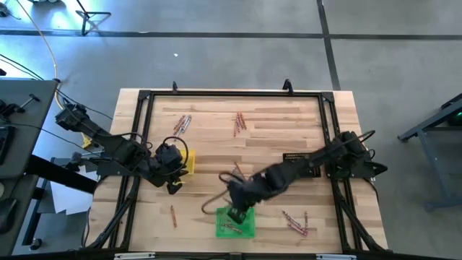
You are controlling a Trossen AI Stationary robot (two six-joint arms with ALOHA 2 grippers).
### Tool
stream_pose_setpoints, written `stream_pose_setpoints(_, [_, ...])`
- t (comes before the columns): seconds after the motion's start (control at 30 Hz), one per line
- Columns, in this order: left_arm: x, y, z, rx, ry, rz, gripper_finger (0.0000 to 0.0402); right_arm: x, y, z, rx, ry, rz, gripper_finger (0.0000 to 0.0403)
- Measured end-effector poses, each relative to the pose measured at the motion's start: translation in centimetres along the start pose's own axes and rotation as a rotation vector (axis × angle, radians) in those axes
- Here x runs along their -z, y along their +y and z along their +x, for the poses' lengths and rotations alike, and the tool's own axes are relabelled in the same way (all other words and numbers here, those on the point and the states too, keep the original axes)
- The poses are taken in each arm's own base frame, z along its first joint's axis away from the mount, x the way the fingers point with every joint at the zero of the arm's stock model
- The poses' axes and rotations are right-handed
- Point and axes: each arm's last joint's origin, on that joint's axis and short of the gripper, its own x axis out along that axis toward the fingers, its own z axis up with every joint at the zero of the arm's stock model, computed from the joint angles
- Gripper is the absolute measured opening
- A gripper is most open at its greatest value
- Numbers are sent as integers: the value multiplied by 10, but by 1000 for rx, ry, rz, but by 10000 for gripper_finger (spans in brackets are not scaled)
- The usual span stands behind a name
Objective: Sort crayons
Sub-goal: Put the pink crayon into the green bin, then put the orange crayon into the yellow bin
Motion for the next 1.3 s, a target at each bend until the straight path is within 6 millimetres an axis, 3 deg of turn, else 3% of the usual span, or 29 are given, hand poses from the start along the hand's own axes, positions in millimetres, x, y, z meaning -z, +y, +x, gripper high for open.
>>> stream_pose_setpoints(0.2, [2, -1, -3, 16, 10, 38, 95, 39, 21, 14, 7, 20, 10, 1])
stream_pose_setpoints(0.43, [3, -1, -5, 23, 13, 56, 95, 63, 23, 56, 70, 73, -26, 1])
stream_pose_setpoints(0.6, [3, -1, -5, 25, 12, 25, 95, 57, 14, 75, 108, 80, -46, 1])
stream_pose_setpoints(0.8, [6, -3, -7, 39, 17, 23, 95, 52, 6, 81, 133, 121, -89, 9])
stream_pose_setpoints(1.17, [12, -8, -11, 52, 5, -14, 95, 48, 1, 81, 150, 143, -151, 111])
stream_pose_setpoints(1.3, [17, -11, -13, 91, 53, -2, 95, 47, -4, 80, 177, 171, -144, 124])
